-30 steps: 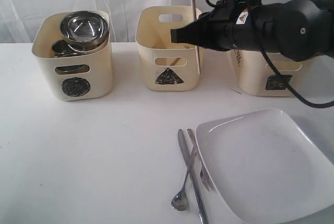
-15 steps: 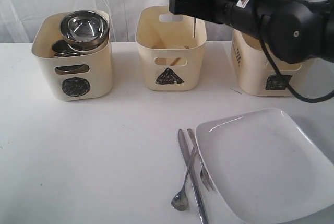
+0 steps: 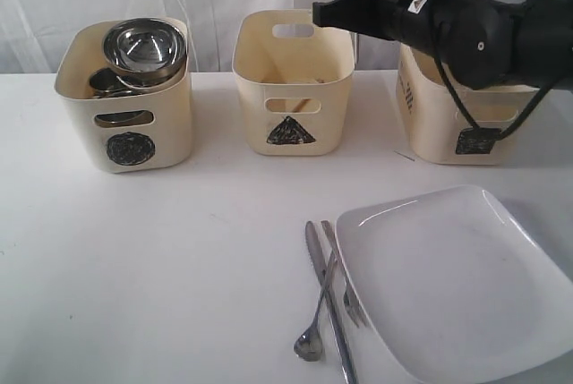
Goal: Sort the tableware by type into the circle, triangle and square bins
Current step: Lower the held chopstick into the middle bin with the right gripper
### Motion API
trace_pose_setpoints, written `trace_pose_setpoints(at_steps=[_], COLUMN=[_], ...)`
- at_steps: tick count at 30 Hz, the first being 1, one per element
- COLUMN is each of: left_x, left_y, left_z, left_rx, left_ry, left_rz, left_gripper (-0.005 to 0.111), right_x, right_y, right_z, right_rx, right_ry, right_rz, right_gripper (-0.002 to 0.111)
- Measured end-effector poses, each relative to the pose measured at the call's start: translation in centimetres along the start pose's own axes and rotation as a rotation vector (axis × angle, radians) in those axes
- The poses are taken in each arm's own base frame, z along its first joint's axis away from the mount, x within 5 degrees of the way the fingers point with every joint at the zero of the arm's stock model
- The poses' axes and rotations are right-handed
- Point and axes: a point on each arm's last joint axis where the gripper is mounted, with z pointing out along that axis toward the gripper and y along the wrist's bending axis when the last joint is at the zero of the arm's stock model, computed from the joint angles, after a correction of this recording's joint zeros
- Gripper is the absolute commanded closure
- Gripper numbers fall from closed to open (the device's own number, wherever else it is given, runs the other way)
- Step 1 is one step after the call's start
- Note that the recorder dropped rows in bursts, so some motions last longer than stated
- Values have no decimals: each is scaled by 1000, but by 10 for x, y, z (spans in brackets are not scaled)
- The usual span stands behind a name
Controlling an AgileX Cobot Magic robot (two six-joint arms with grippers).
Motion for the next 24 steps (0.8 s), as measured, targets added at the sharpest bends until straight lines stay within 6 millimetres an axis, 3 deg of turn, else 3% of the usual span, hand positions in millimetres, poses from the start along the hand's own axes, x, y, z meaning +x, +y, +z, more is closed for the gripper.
trace_pose_setpoints(at_steps=[9,24], left_x=[0,0], left_y=[0,0], left_z=[0,0], left_rx=[0,0], left_ry=[0,0], left_rz=[0,0], left_gripper=[107,107], right_x=[-6,15], right_y=[-1,2], right_z=[30,77], right_rx=[-5,-17], right_ry=[43,127], right_rz=[6,6], right_gripper=[108,108])
